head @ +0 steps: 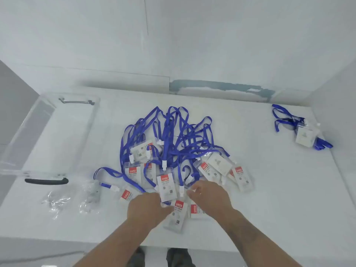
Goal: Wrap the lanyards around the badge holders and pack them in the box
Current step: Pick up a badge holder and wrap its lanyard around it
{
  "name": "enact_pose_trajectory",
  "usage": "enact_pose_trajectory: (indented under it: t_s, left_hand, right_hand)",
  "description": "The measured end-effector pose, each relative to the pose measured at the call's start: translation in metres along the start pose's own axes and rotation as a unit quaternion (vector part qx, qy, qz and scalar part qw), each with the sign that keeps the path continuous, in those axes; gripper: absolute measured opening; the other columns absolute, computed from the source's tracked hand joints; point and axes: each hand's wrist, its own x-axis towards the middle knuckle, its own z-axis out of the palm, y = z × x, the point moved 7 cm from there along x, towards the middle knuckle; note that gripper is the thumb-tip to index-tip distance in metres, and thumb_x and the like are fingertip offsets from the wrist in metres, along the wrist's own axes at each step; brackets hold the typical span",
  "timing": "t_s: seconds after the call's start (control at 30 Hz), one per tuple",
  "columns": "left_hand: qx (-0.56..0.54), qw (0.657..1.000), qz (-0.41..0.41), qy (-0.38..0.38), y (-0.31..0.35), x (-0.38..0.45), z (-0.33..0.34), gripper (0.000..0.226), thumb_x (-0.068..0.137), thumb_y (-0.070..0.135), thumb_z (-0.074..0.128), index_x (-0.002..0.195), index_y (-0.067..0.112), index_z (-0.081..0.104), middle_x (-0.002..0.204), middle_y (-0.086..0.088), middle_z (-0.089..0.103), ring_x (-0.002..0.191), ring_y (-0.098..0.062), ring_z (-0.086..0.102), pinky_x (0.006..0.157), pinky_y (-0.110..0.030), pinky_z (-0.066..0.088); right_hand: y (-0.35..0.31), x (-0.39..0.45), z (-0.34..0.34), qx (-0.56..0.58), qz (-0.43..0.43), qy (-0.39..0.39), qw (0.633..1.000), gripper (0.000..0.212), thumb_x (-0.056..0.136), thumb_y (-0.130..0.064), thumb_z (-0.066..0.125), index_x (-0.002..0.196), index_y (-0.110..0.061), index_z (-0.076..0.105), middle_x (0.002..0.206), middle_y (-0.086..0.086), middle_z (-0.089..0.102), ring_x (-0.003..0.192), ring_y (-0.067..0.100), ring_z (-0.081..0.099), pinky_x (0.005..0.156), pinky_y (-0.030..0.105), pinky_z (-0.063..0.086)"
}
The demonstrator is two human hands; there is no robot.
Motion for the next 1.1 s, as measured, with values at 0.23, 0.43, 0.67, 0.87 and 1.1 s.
enact_pose_trajectory:
  t_s: [0.23,0.43,0.67,0.87,1.1]
  left_hand:
    - [0.004,0.998,-0.014,-0.061,0.005,0.010,0.035,0.051,0.081,0.074,0.051,0.106,0.031,0.058,0.089,0.015,0.057,0.083,-0.006,0.057,0.078,-0.022,0.046]
    - [0.020,0.999,0.007,-0.040,0.009,0.025,0.032,0.045,0.081,0.073,0.051,0.091,0.030,0.052,0.077,0.011,0.055,0.075,-0.007,0.058,0.072,-0.023,0.049]
    - [-0.015,0.998,-0.007,-0.056,0.008,0.031,0.024,0.048,0.079,0.074,0.052,0.088,0.028,0.058,0.077,0.010,0.059,0.076,-0.007,0.060,0.072,-0.024,0.051]
    - [-0.178,0.980,0.077,0.048,0.010,0.032,-0.030,0.058,0.068,0.080,0.059,0.110,0.040,0.057,0.108,0.024,0.057,0.098,0.000,0.056,0.084,-0.025,0.050]
    - [-0.487,0.860,0.075,-0.134,0.038,0.050,-0.066,0.069,0.063,0.078,0.067,0.120,0.044,0.049,0.121,0.025,0.056,0.110,0.000,0.057,0.095,-0.034,0.052]
  right_hand:
    - [-0.013,0.018,0.027,0.036,0.066,0.016,0.997,0.040,0.085,-0.052,0.059,0.121,-0.034,0.056,0.116,-0.016,0.065,0.100,0.006,0.061,0.076,0.021,0.041]
    - [-0.018,0.032,0.035,0.008,0.059,0.021,0.998,0.028,0.088,-0.048,0.062,0.111,-0.034,0.057,0.099,-0.017,0.061,0.085,0.002,0.055,0.073,0.018,0.045]
    - [-0.014,0.036,0.031,0.119,0.040,-0.002,0.992,0.010,0.083,-0.038,0.066,0.091,-0.032,0.063,0.086,-0.018,0.065,0.080,0.001,0.062,0.067,0.015,0.045]
    - [-0.012,0.027,-0.019,0.448,0.058,-0.022,0.892,0.007,0.086,-0.011,0.070,0.088,-0.007,0.065,0.077,0.009,0.073,0.065,0.018,0.067,0.068,0.028,0.060]
    - [-0.015,0.037,-0.064,0.717,0.051,-0.024,0.695,0.010,0.088,-0.007,0.063,0.095,-0.005,0.057,0.091,0.019,0.069,0.082,0.032,0.066,0.074,0.039,0.059]
